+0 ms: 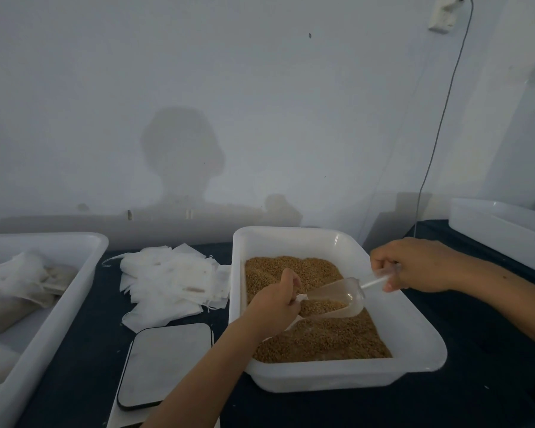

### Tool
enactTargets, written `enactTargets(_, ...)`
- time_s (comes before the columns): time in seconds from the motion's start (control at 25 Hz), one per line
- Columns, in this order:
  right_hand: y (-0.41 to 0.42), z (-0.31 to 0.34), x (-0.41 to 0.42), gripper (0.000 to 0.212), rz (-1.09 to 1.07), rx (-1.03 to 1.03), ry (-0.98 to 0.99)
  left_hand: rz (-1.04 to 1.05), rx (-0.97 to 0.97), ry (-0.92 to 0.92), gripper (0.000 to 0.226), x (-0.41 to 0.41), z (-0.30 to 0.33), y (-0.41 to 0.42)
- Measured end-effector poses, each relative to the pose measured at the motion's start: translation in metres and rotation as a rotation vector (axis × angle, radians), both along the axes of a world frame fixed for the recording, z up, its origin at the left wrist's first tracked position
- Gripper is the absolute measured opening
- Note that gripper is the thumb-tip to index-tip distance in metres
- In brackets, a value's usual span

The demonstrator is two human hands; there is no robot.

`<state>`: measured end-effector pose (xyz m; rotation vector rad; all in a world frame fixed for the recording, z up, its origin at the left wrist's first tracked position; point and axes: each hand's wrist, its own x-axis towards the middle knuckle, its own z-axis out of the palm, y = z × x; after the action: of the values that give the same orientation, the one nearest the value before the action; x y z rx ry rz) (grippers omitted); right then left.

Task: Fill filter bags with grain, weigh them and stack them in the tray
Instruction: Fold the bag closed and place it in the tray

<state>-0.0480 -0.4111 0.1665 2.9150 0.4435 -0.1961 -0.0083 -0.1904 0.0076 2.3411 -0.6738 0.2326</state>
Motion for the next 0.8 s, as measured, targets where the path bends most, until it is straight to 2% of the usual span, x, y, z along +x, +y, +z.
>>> enactTargets(0.4, -0.002, 0.003, 0.000, 0.019, -0.001, 0.040, 0.018, 0.024, 0.009, 0.038, 0.023, 0.002, -0.001, 0.002)
enactTargets(0.6, -0.011, -0.006, -0.003, 0.019, -0.036, 0.172, 0.063, 0.049, -0.010, 0.070, 0.024, 0.004, -0.002, 0.002)
enactTargets(0.8, -0.016, -0.004, -0.004, 0.017, 0.005, 0.057, -0.125, 0.064, -0.015, 0.079, 0.024, 0.003, -0.002, 0.003)
